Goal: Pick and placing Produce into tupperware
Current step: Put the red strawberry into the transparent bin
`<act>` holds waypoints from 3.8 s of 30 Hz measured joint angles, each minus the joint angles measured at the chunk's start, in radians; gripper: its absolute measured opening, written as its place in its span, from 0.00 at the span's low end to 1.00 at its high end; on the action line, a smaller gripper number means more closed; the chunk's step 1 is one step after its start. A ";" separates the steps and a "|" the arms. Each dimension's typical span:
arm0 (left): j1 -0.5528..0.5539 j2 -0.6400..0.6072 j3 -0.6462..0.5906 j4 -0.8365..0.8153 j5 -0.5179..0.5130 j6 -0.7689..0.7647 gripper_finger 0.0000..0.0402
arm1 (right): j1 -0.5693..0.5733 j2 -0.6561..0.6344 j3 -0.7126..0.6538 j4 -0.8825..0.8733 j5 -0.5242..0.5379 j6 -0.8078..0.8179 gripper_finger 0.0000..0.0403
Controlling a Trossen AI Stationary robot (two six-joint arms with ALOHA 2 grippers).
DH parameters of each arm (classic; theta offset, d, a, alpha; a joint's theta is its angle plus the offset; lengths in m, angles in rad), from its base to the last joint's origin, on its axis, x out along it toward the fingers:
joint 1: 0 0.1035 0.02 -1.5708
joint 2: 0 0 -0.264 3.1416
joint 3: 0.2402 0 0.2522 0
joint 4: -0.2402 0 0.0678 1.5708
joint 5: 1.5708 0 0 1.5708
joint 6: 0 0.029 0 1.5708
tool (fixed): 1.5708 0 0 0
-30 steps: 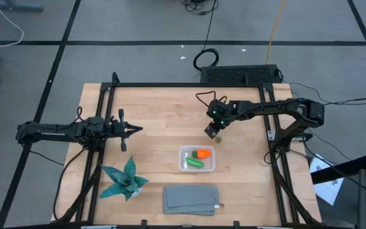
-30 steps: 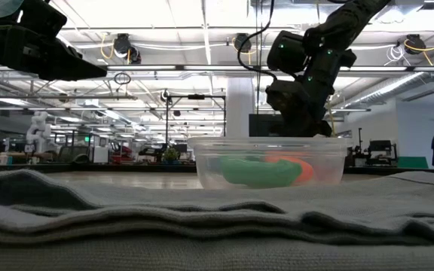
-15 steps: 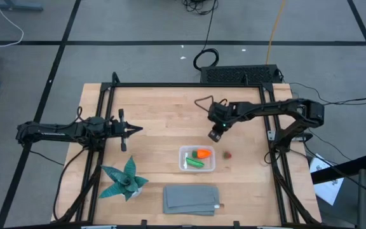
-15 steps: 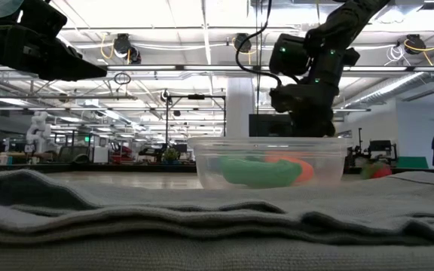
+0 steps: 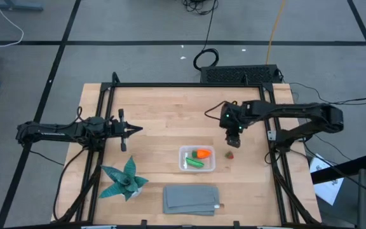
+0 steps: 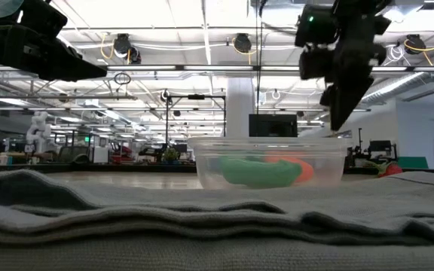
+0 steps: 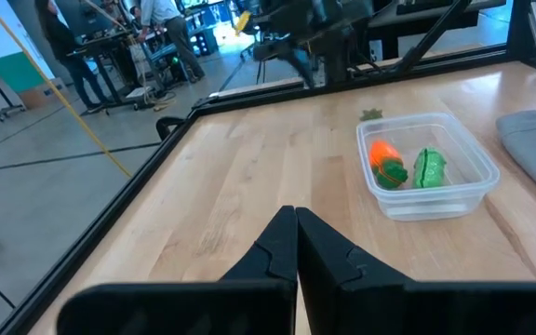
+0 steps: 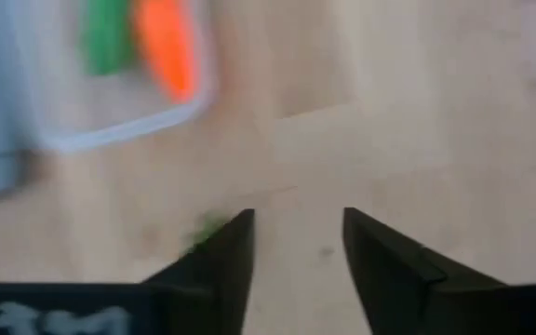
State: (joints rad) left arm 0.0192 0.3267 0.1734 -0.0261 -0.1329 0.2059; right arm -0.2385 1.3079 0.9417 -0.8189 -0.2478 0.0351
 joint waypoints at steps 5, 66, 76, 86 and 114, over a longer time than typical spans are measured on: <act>0.000 0.000 0.000 0.000 0.000 -0.002 0.00 | 0.055 -0.043 0.000 0.001 -0.018 0.147 0.60; 0.000 0.000 0.000 0.000 0.001 -0.005 0.00 | 0.366 -0.029 -0.404 0.426 0.184 0.342 0.73; 0.000 0.000 0.000 0.000 0.001 -0.005 0.00 | 0.363 -0.027 -0.405 0.422 0.196 0.336 0.49; 0.000 0.000 0.000 0.000 0.000 -0.006 0.00 | 0.365 -0.024 -0.369 0.422 0.147 0.322 0.36; 0.000 0.000 0.000 0.000 0.000 -0.013 0.00 | 0.342 -0.026 -0.197 0.243 0.171 0.271 0.34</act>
State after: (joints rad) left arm 0.0189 0.3271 0.1734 -0.0261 -0.1326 0.1925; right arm 0.1036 1.2816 0.7449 -0.5761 -0.0770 0.3058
